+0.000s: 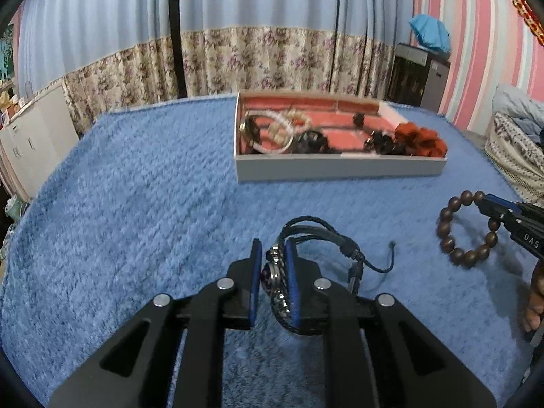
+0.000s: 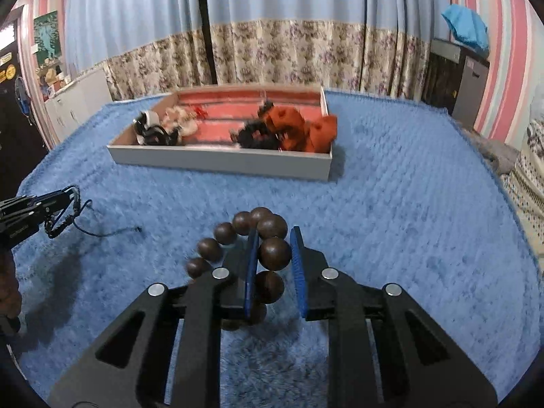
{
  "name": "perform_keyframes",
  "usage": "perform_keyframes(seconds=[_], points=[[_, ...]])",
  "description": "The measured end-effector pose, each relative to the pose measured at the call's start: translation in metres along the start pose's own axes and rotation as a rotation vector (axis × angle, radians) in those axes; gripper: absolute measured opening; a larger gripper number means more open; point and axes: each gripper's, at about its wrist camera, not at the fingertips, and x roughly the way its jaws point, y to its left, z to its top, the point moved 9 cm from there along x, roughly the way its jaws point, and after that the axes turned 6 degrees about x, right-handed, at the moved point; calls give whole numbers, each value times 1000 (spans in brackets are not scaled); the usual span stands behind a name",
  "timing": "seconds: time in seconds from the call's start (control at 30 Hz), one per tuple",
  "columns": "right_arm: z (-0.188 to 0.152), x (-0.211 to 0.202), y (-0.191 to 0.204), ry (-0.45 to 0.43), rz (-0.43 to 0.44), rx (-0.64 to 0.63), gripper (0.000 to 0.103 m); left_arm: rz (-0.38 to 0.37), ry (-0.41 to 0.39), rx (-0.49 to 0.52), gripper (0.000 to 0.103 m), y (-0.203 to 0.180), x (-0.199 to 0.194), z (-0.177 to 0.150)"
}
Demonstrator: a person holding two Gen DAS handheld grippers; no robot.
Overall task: Organize jewelry
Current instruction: 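Carry both bracelets toward the tray with both tools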
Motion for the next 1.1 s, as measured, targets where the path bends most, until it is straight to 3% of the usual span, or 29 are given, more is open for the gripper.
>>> perform_keyframes(seconds=[0.37, 0.7, 1.1], points=[[43, -22, 12, -100, 16, -26, 19, -7, -94, 56, 14, -15, -17, 48], [98, -40, 12, -203, -18, -50, 19, 62, -217, 50, 14, 12, -38, 108], [163, -25, 26, -277, -10, -69, 20, 36, -289, 27, 14, 9, -30, 177]])
